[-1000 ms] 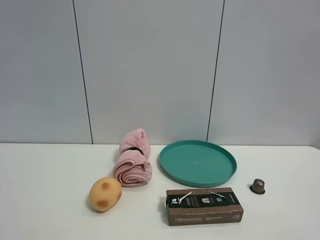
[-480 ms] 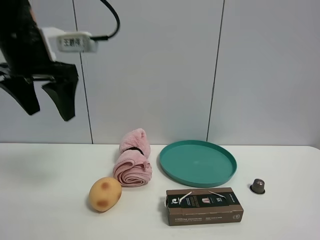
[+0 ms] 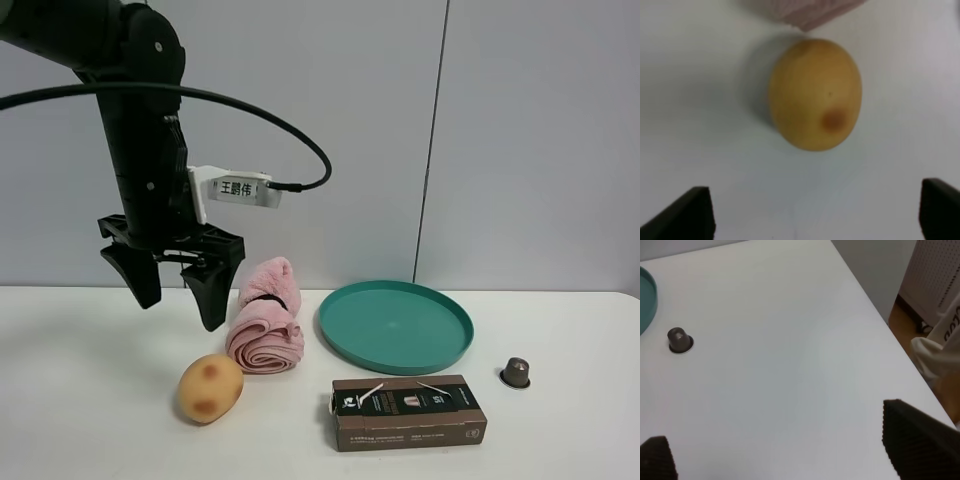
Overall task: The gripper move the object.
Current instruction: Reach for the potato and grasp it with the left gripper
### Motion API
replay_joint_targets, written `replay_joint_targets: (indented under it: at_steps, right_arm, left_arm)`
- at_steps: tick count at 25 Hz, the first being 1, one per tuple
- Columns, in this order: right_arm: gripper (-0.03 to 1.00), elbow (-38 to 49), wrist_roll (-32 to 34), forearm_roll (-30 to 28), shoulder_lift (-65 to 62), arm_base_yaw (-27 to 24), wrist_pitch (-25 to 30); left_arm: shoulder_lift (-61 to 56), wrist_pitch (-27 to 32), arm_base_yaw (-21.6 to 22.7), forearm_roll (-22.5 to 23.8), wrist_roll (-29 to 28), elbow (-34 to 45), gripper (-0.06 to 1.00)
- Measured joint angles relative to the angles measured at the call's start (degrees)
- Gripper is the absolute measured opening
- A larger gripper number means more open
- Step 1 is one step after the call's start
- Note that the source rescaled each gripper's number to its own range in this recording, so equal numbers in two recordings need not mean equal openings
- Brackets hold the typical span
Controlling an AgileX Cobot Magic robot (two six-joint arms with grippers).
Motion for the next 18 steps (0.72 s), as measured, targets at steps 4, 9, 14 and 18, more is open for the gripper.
replay_joint_targets:
  at_steps: [4, 9, 14, 18]
  right_arm:
    - [1.0, 0.0, 0.0, 0.0, 0.0, 0.0, 0.0]
    - [1.0, 0.0, 0.0, 0.0, 0.0, 0.0, 0.0]
    - [1.0, 0.0, 0.0, 0.0, 0.0, 0.0, 0.0]
    - [1.0, 0.0, 0.0, 0.0, 0.0, 0.0, 0.0]
  left_arm:
    - [2.25, -2.56, -1.25, -0.11, -0.18, 0.0, 1.0]
    - [4.98, -3.99, -1.49, -0.15, -0.18, 0.0, 1.0]
    - [6.93, -5.18, -1.49, -0.09, -0.18, 0.0, 1.0]
    - [8.92, -6.38, -1.49, -0.02, -0.23, 0.0, 1.0]
